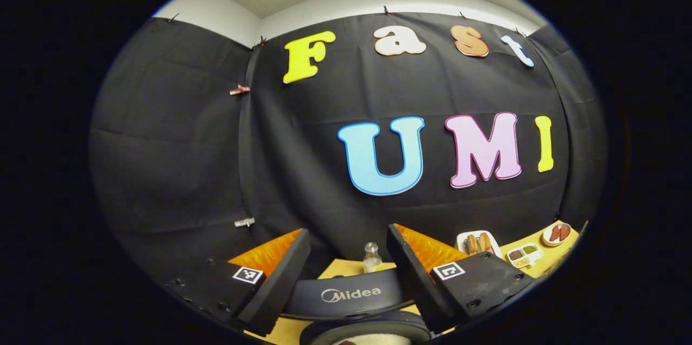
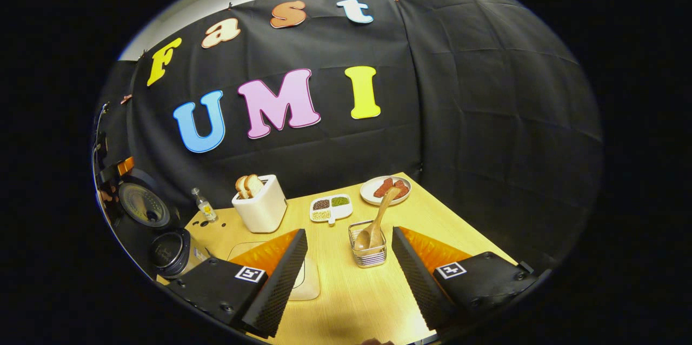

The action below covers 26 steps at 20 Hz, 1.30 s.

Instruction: Close the left gripper, press the button to open the rice cooker; take a wooden spoon from the chopstick holder with the right hand, scoop a spoonful of rice and pour it into the rice cooker, then put the wooden spoon back into the chopstick holder.

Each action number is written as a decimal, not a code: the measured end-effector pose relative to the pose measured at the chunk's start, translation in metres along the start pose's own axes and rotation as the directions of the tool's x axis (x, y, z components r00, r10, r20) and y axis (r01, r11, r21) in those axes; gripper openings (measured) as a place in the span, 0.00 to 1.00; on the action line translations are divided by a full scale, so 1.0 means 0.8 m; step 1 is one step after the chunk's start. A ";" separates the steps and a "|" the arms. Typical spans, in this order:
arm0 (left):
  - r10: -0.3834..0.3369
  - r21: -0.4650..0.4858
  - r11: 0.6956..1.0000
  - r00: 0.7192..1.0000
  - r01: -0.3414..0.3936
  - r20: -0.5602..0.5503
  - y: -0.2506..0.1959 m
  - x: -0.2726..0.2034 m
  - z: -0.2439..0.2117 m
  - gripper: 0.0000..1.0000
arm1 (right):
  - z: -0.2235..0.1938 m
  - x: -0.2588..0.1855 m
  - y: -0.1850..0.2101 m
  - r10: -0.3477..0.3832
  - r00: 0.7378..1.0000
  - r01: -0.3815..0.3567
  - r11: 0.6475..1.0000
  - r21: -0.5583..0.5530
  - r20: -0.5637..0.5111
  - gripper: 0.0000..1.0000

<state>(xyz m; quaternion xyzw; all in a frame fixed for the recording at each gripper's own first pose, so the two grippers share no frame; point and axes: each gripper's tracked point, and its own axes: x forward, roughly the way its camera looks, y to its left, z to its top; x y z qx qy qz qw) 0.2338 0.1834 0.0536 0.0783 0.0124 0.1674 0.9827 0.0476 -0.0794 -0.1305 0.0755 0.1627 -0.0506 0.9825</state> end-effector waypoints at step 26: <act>-0.041 -0.044 0.999 0.909 0.025 -0.414 -0.064 -0.185 -0.270 1.00 | -0.051 0.025 0.053 0.097 0.989 -0.096 0.995 0.014 -0.110 0.98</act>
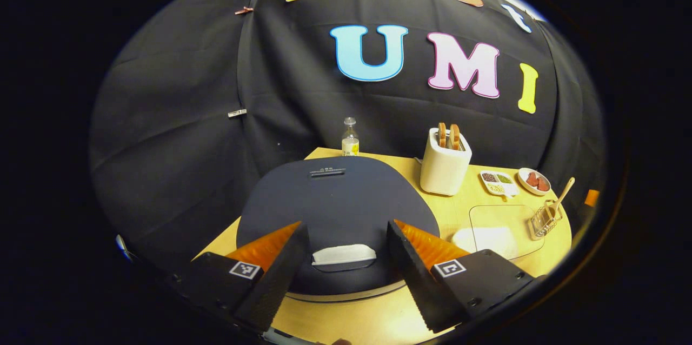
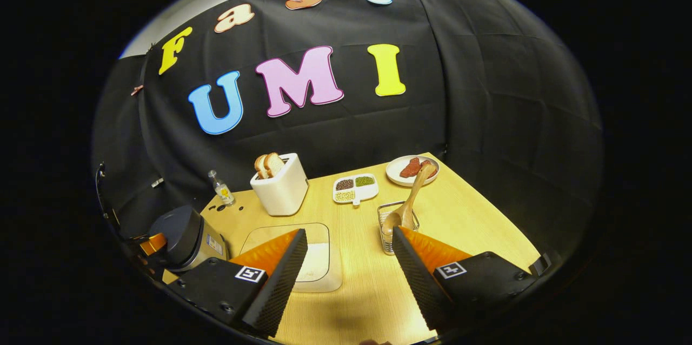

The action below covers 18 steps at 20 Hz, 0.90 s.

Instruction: Close the left gripper, press the button to open the rice cooker; take a wooden spoon from the chopstick holder with the right hand, scoop a spoonful of rice and pour it into the rice cooker, then put the wooden spoon back into the chopstick holder.

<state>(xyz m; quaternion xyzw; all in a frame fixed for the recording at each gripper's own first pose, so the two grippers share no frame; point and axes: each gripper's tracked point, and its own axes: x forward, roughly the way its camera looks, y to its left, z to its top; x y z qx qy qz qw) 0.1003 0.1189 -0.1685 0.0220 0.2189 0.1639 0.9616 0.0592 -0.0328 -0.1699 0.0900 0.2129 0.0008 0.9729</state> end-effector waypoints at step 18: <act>-0.170 -0.010 0.984 0.951 0.179 0.258 -0.043 -0.076 0.117 0.95 | 0.067 -0.042 0.014 -0.023 0.986 0.029 0.999 -0.035 0.163 0.98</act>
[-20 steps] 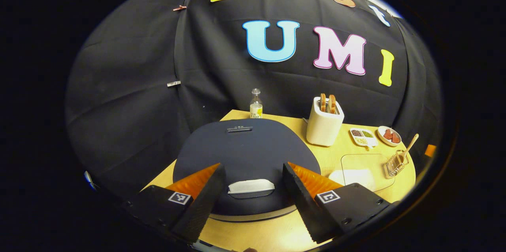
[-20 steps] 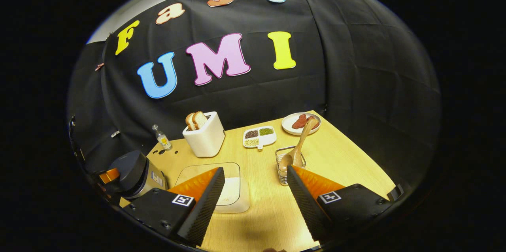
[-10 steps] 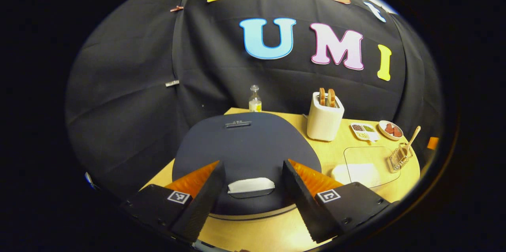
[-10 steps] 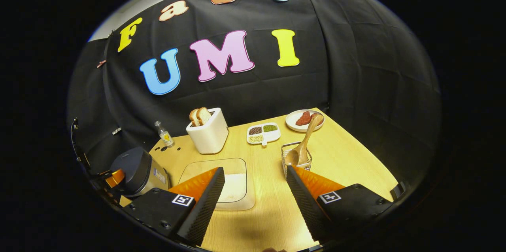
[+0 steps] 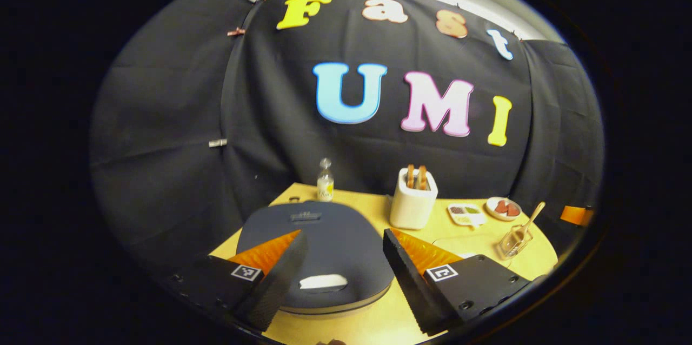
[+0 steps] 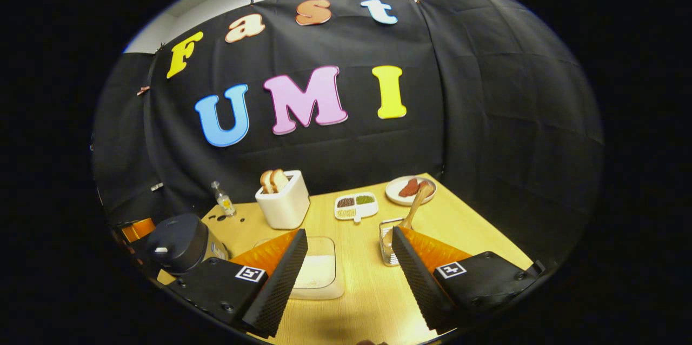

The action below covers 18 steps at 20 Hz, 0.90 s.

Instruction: Close the left gripper, press the button to open the rice cooker; take a wooden spoon from the chopstick holder with the right hand, scoop a spoonful of rice and pour it into the rice cooker, then put the wooden spoon back into the chopstick holder.

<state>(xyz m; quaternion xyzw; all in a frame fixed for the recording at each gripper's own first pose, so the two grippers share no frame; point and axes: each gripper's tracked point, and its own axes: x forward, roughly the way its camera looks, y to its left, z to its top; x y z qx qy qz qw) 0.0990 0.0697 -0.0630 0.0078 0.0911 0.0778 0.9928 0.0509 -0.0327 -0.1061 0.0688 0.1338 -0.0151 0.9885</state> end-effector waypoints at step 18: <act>-0.193 -0.009 0.981 0.974 0.195 0.120 -0.132 -0.053 0.068 0.95 | 0.101 -0.059 -0.042 -0.045 0.980 0.049 0.999 -0.020 0.192 0.98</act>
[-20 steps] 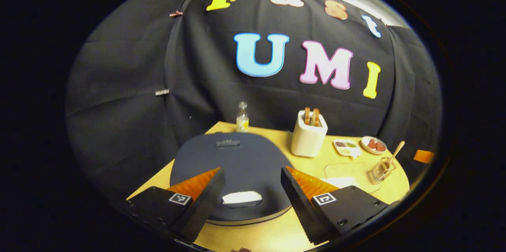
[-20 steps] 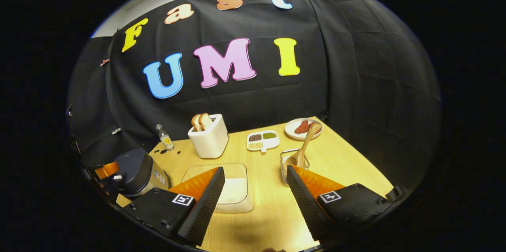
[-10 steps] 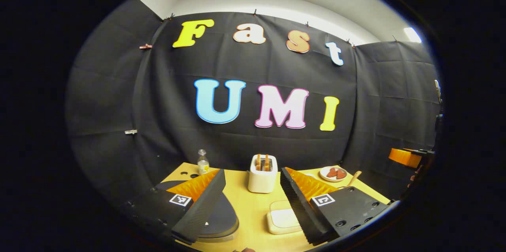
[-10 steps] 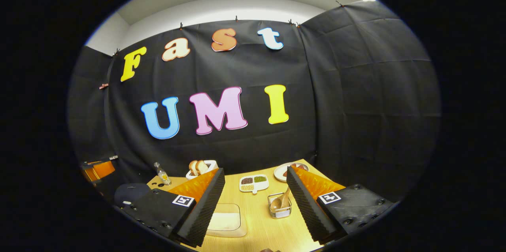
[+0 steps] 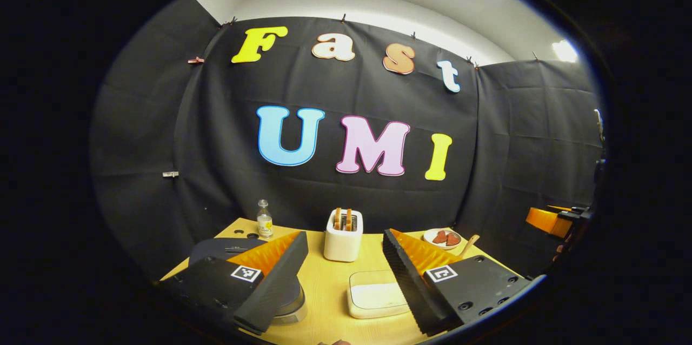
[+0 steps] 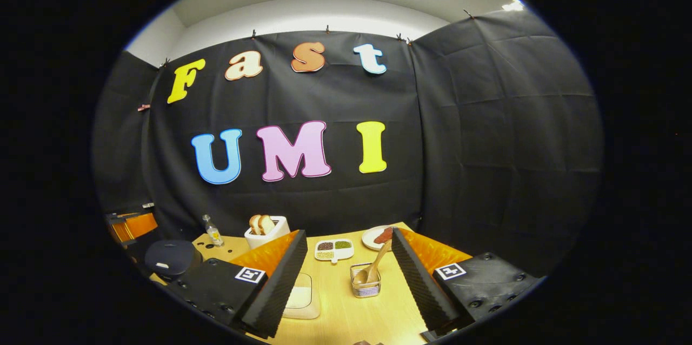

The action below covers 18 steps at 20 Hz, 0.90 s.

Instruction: Close the left gripper, press the button to open the rice cooker; take a wooden spoon from the chopstick holder with the right hand, scoop a spoonful of rice and pour it into the rice cooker, then put the wooden spoon back into the chopstick holder.

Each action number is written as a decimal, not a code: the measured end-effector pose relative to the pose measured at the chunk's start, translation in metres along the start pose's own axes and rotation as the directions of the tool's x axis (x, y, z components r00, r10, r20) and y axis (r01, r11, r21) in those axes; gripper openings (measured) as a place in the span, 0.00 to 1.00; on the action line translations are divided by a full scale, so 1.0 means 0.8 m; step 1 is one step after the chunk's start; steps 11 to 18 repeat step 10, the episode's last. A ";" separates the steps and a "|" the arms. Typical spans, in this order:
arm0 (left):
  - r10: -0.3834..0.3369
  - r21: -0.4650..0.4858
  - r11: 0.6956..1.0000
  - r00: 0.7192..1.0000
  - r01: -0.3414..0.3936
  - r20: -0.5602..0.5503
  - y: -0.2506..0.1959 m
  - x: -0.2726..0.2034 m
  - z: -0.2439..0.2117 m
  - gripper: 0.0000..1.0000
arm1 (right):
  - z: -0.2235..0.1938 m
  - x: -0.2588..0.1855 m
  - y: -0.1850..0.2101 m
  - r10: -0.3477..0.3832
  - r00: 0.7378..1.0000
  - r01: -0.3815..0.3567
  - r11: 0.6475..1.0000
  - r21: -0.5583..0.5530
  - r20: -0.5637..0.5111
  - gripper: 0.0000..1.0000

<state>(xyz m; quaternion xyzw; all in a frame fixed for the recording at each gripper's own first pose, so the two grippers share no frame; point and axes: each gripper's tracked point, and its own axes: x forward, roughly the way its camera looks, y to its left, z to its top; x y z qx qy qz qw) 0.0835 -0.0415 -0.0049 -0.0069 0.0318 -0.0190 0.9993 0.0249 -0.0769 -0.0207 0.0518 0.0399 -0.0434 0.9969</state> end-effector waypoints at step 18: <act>0.086 -0.006 0.996 0.995 -0.086 -0.056 0.002 0.004 -0.022 0.95 | -0.060 0.032 0.010 0.064 0.987 -0.072 0.996 -0.046 -0.145 0.98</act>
